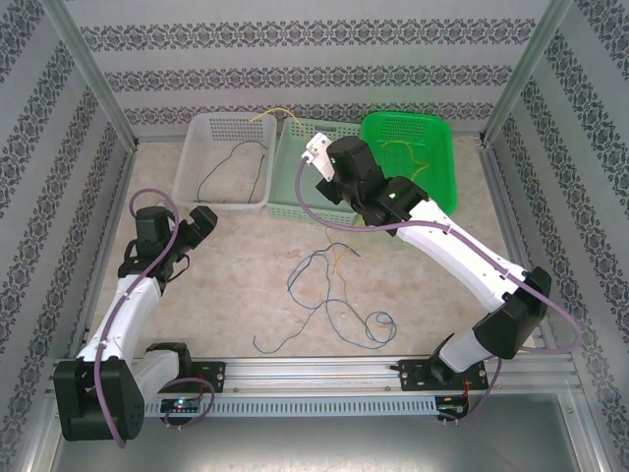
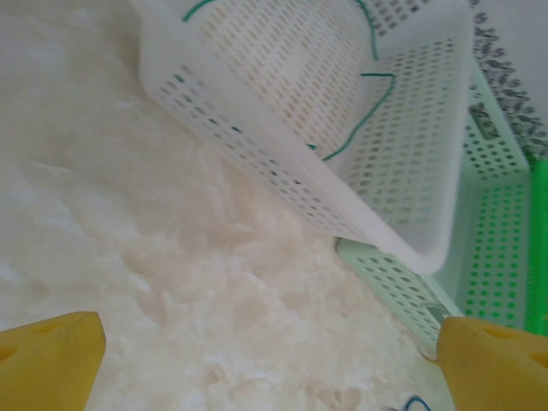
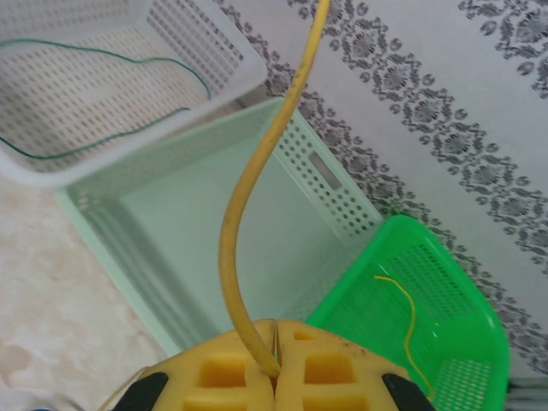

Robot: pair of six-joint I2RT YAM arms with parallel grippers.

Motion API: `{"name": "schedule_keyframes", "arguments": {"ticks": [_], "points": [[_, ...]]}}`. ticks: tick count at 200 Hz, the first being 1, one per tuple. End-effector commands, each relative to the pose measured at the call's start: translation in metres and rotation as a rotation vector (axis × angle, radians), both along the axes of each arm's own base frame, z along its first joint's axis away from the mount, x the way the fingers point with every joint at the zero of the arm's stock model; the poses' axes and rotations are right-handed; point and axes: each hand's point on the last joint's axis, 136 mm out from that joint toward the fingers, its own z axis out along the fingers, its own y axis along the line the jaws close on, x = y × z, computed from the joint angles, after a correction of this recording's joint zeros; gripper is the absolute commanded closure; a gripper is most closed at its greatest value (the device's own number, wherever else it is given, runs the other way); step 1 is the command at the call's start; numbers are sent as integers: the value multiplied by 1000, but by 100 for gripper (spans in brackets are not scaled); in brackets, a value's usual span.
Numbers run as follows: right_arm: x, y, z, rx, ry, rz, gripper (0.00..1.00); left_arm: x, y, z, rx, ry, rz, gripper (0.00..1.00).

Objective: Untangle the cables

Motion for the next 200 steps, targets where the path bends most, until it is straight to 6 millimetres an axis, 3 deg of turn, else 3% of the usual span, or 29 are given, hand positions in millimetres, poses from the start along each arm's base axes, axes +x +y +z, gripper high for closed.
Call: {"name": "schedule_keyframes", "arguments": {"ticks": [1, 49, 77, 95, 132, 159, 200], "points": [[-2, -21, 15, -31, -72, -66, 100, 9, -37, 13, -85, -65, -132, 0], [-6, -35, 9, -8, -69, -111, 100, 13, -167, 14, -178, -39, -494, 0], [-3, -51, 2, -98, -62, -185, 100, 23, -212, 23, -254, -65, -596, 1], [-5, -51, 0, -69, -52, -189, 100, 25, -239, 30, -281, -62, -672, 1], [-6, -52, -3, -6, -44, -193, 100, 19, -303, 24, -395, 3, -822, 5], [-8, -53, -2, 1, -45, -195, 100, 15, -333, 11, -437, 84, -867, 11], [-7, -59, 4, 10, -64, -210, 100, 5, -341, -13, -453, 206, -847, 14]]}}
